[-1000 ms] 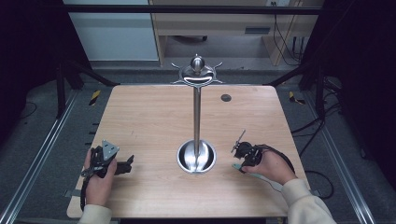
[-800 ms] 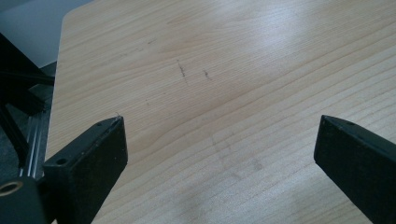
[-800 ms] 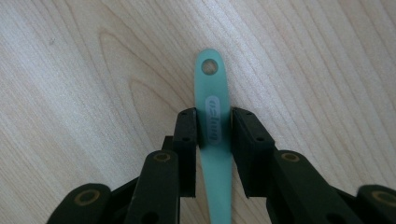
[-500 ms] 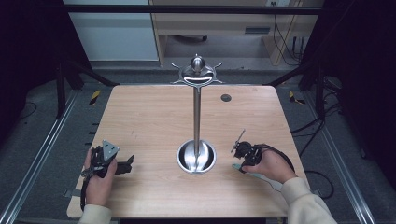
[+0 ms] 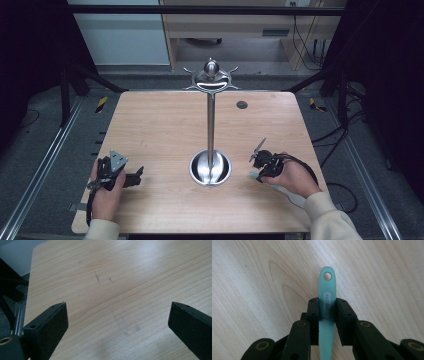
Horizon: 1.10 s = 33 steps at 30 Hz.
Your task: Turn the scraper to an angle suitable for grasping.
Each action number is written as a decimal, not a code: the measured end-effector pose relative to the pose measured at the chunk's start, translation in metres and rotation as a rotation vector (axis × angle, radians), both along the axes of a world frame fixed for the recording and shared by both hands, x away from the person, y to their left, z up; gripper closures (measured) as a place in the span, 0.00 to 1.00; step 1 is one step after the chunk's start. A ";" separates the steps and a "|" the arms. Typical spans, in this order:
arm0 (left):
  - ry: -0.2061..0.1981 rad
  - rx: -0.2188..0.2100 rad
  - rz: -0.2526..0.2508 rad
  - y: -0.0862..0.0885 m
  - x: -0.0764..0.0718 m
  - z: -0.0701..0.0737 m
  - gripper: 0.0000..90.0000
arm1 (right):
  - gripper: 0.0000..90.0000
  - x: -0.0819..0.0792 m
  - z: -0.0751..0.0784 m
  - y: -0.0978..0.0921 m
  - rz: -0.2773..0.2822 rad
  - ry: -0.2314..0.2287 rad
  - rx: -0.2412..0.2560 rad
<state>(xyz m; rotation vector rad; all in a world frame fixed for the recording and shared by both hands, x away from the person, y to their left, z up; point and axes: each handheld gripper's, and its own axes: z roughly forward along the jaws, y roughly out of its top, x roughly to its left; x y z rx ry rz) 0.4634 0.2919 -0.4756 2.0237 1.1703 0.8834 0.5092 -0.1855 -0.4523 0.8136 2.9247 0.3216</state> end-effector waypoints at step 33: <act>0.007 0.001 0.004 0.001 0.000 -0.001 0.03 | 0.83 -0.009 0.105 -0.017 -0.030 -0.230 0.177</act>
